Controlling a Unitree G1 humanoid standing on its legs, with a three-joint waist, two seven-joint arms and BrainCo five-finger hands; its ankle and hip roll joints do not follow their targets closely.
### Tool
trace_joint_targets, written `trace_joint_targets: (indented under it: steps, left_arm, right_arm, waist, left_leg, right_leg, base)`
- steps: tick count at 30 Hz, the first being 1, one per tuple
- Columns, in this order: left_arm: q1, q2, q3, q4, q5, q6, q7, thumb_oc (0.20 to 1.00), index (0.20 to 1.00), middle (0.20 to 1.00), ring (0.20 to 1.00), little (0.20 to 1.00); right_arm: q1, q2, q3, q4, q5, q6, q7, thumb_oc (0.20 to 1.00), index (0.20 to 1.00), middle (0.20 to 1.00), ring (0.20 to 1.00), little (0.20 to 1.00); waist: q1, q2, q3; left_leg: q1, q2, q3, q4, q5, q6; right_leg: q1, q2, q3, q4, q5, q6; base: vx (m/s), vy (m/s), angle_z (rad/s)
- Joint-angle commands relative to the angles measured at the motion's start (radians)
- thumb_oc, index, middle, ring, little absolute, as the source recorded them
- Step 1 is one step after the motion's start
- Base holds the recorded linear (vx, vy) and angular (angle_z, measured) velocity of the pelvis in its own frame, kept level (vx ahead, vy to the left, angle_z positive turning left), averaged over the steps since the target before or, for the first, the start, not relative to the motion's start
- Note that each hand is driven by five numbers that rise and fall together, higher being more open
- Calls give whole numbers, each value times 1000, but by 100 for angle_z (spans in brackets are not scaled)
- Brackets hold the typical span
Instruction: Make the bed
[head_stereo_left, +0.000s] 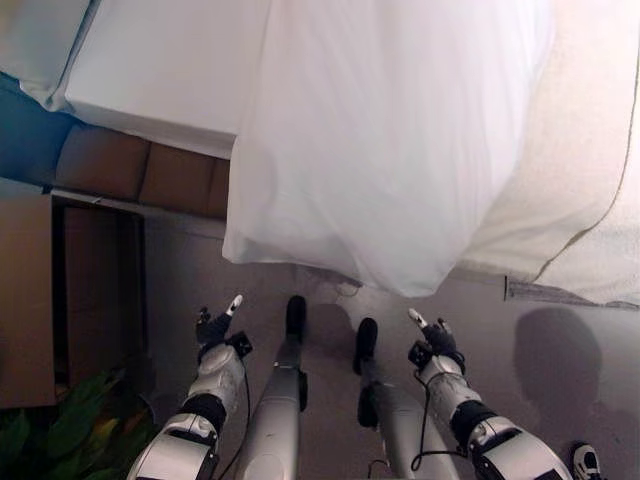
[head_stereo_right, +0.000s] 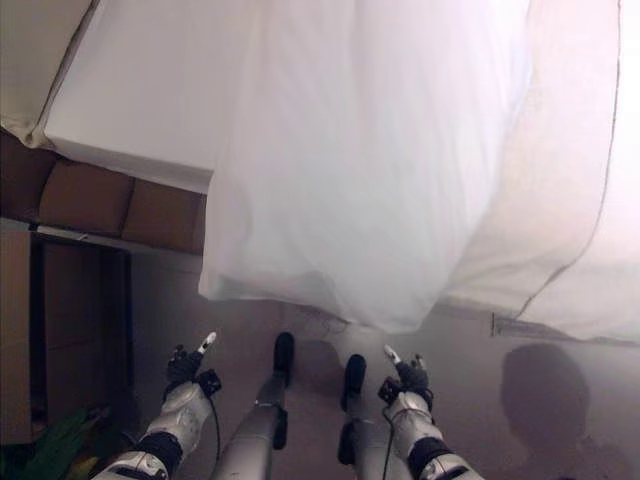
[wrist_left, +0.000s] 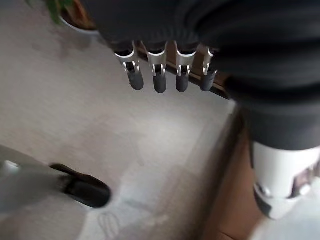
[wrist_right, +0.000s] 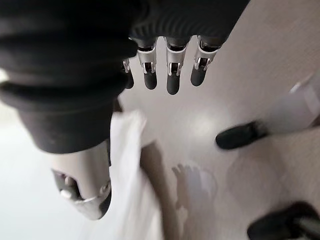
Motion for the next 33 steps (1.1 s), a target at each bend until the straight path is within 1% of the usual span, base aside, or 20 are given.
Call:
trace_joint_targets:
  steps: [1,4,7,8,9,10,11,12,13,15,16,17,19,21,26,27,28,29,31,33]
  left_arm:
    - [25,-51,24,1,-46,-15,-22,1000,1000,1000,1000,1000]
    - [95,-46,26,-81,-62,-33,-76,1000,1000,1000,1000,1000]
    - [127,-39,45,-143,-77,-51,-77,1000,1000,1000,1000,1000]
    - [144,-30,58,-203,-79,-74,-74,1000,1000,1000,1000,1000]
    - [165,-17,67,-301,-73,-92,-95,1000,1000,1000,1000,1000]
    - [165,-17,67,-301,-73,-92,-94,1000,1000,1000,1000,1000]
    - [185,-6,89,-392,-90,-110,-137,1000,1000,1000,1000,1000]
    - [190,4,98,-435,-96,-118,-163,1000,1000,1000,1000,1000]
    - [188,16,101,-473,-108,-122,-191,1000,1000,1000,1000,1000]
    - [188,29,110,-518,-131,-124,-230,1000,1000,1000,1000,1000]
    - [180,51,110,-571,-150,-120,-275,1000,1000,1000,1000,1000]
    - [180,51,110,-571,-150,-120,-275,1000,1000,1000,1000,1000]
    - [149,71,99,-606,-180,-123,-317,1000,1000,1000,1000,1000]
    - [112,103,68,-654,-220,-113,-369,1000,1000,1000,1000,1000]
    - [-87,140,-32,-652,-341,-122,-421,1000,1000,1000,1000,1000]
    - [-188,177,-82,-644,-389,-124,-427,1000,1000,1000,1000,1000]
    - [-250,198,-104,-626,-415,-123,-432,1000,1000,1000,1000,1000]
    - [-254,199,-104,-623,-417,-123,-434,1000,1000,1000,1000,1000]
    - [-416,253,-162,-586,-456,-109,-456,1000,1000,1000,1000,1000]
    - [-468,263,-178,-571,-467,-109,-459,1000,1000,1000,1000,1000]
  right_arm:
    - [64,-40,-47,-22,-8,8,4,1000,1000,1000,1000,1000]
    - [139,-59,-132,-32,21,-14,15,1000,1000,1000,1000,1000]
    - [184,-71,-160,-96,-16,-32,0,1000,1000,1000,1000,1000]
    - [210,-84,-173,-163,-45,-50,-15,1000,1000,1000,1000,1000]
    - [243,-111,-203,-286,-85,-78,-15,1000,1000,1000,1000,1000]
    - [243,-111,-203,-287,-85,-78,-15,1000,1000,1000,1000,1000]
    - [262,-144,-207,-399,-120,-97,35,1000,1000,1000,1000,1000]
    - [261,-162,-198,-436,-136,-97,80,1000,1000,1000,1000,1000]
    - [257,-179,-187,-483,-147,-104,108,1000,1000,1000,1000,1000]
    - [253,-201,-183,-536,-158,-103,154,1000,1000,1000,1000,1000]
    - [229,-221,-186,-565,-165,-108,178,1000,1000,1000,1000,1000]
    - [228,-221,-186,-565,-165,-108,178,1000,1000,1000,1000,1000]
    - [184,-244,-167,-605,-166,-101,198,1000,1000,1000,1000,1000]
    - [131,-258,-135,-648,-143,-86,244,1000,1000,1000,1000,1000]
    - [-86,-241,-15,-713,-86,-79,286,1000,1000,1000,1000,1000]
    - [-199,-236,39,-713,-50,-86,286,1000,1000,1000,1000,1000]
    - [-266,-233,60,-697,-30,-91,279,1000,1000,1000,1000,1000]
    - [-269,-233,59,-695,-30,-91,279,1000,1000,1000,1000,1000]
    - [-443,-261,120,-650,36,-91,278,1000,1000,1000,1000,1000]
    - [-500,-270,132,-633,56,-99,279,1000,1000,1000,1000,1000]
  waist:
    - [-29,60,9]
    - [-46,77,-21]
    - [-55,78,-39]
    - [-60,76,-47]
    - [-73,71,-52]
    - [-73,71,-53]
    - [-76,55,-43]
    - [-64,41,-38]
    - [-49,29,-38]
    - [-38,16,-47]
    - [-28,14,-74]
    - [-28,14,-76]
    - [-20,18,-92]
    - [-21,25,-103]
    - [-12,-2,-104]
    - [-6,-10,-86]
    - [-1,-11,-74]
    - [-1,-12,-72]
    - [16,-26,-48]
    - [15,-27,-39]
  left_leg:
    - [43,-102,34,-54,-10,-12]
    - [118,-102,26,-62,-26,0]
    - [136,-99,28,-49,-36,0]
    - [143,-99,32,-31,-48,-3]
    - [133,-101,42,67,-85,-17]
    - [132,-101,42,67,-85,-17]
    - [122,-102,52,181,-114,-35]
    - [105,-107,29,253,-123,-41]
    - [77,-109,-11,295,-117,-45]
    - [59,-101,-43,281,-130,-43]
    - [40,-61,-76,220,-102,-40]
    - [37,-61,-76,216,-98,-40]
    - [17,-20,-75,173,-49,-49]
    - [37,7,-34,159,-58,-48]
    - [18,-2,56,165,-92,-25]
    - [18,5,91,173,-103,-17]
    - [21,9,107,167,-103,-16]
    - [21,9,108,167,-103,-16]
    - [23,-1,139,144,-105,-22]
    - [23,-8,141,135,-105,-22]
  right_leg:
    - [-104,14,49,76,16,45]
    - [-56,15,55,124,-34,38]
    - [-37,17,57,140,-48,34]
    - [-25,14,55,140,-53,34]
    - [0,4,45,140,-61,32]
    - [-1,4,45,140,-61,32]
    - [31,7,56,146,-73,24]
    - [45,13,77,147,-77,18]
    - [55,16,99,144,-75,14]
    - [70,12,115,134,-74,20]
    - [84,18,135,127,-71,30]
    - [80,17,135,125,-68,30]
    - [85,18,145,121,-66,36]
    - [91,6,155,119,-73,46]
    - [27,-48,177,119,-20,100]
    - [-4,-66,148,149,2,120]
    - [-23,-71,115,173,6,120]
    - [-23,-71,116,175,5,120]
    - [-32,-81,20,110,26,106]
    - [-51,-63,24,79,41,101]
  base:
    - [35,-12,-1]
    - [78,-49,-4]
    - [57,-68,-1]
    - [68,-120,3]
    - [42,-96,1]
    - [59,-73,6]
    - [55,-8,11]
    - [65,1,2]
    - [28,16,-13]
    - [92,10,-65]
    - [143,21,-72]
    - [163,75,-32]
    - [113,132,-22]
    - [98,299,-28]
    - [19,325,-60]
    - [31,382,-93]
    - [11,278,-87]
    - [6,161,-74]
    - [24,157,-45]
    - [51,78,-28]
